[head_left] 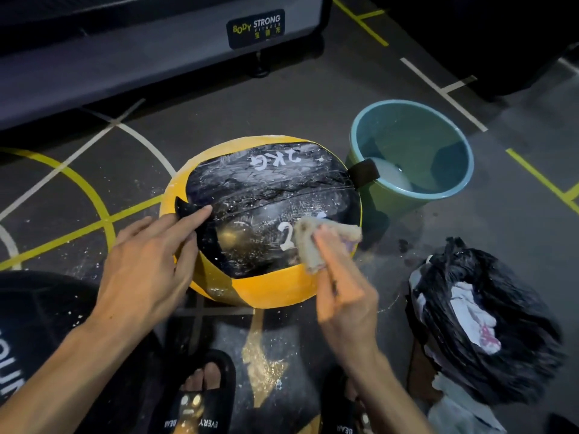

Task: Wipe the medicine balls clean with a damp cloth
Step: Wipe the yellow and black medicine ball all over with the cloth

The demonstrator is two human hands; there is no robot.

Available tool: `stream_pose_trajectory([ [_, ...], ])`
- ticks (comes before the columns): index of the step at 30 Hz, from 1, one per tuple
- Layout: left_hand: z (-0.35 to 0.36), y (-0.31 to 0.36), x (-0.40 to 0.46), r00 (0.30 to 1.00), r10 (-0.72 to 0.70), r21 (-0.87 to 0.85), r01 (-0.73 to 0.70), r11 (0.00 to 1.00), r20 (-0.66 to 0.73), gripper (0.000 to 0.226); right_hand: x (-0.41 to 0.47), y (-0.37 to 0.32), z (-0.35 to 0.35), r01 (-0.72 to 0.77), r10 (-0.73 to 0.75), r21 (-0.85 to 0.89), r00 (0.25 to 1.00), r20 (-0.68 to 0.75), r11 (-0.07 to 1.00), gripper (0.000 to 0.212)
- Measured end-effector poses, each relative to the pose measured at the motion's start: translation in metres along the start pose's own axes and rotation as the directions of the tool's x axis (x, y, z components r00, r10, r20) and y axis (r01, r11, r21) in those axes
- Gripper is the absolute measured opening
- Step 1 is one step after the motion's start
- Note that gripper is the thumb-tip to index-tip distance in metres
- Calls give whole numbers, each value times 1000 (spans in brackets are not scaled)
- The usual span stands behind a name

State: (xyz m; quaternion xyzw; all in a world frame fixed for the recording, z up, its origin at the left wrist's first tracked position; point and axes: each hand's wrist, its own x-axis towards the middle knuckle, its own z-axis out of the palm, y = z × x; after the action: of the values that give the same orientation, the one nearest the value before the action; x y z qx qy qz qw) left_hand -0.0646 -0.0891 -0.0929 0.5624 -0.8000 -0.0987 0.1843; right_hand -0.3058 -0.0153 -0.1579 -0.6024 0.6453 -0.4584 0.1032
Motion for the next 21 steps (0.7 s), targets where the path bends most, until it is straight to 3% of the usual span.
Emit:
stream_pose_trajectory([
  [2,2,-1,1,1000,-1,0,1,1000,-6,46,16,24,-9,-289,285,-6,948,-138,957,32],
  [4,5,0,-1,1000,1,-17,-2,1000,-29,46,20,29,-16,-443,437,5,883,-170,896,27],
  [6,6,4,-1,999,14,-34,-16,999,-36,47,12,4,-14,-339,353,116,924,-147,934,19],
  [7,6,5,0,999,24,-41,-25,999,-33,47,4,-14,-9,-253,270,158,958,-99,955,25],
  [9,6,6,2,999,35,-37,-36,999,-26,48,-16,-36,4,-57,56,89,998,18,994,37],
  [11,6,7,1,1000,23,0,-23,1000,-9,50,-20,-24,7,96,-95,-13,993,65,995,43],
  [12,7,8,-1,1000,22,15,-22,1000,-9,51,-14,-10,4,76,-75,-21,996,44,997,43],
  [16,12,12,-3,999,43,-21,-44,999,-23,49,9,12,-19,-264,263,23,948,-178,964,36],
  [18,14,15,-2,997,65,-47,-66,997,-35,47,1,-3,-13,-204,210,71,972,-104,976,32],
  [21,15,17,0,996,64,-28,-65,997,-54,48,-23,-32,6,55,-66,92,990,123,994,36],
])
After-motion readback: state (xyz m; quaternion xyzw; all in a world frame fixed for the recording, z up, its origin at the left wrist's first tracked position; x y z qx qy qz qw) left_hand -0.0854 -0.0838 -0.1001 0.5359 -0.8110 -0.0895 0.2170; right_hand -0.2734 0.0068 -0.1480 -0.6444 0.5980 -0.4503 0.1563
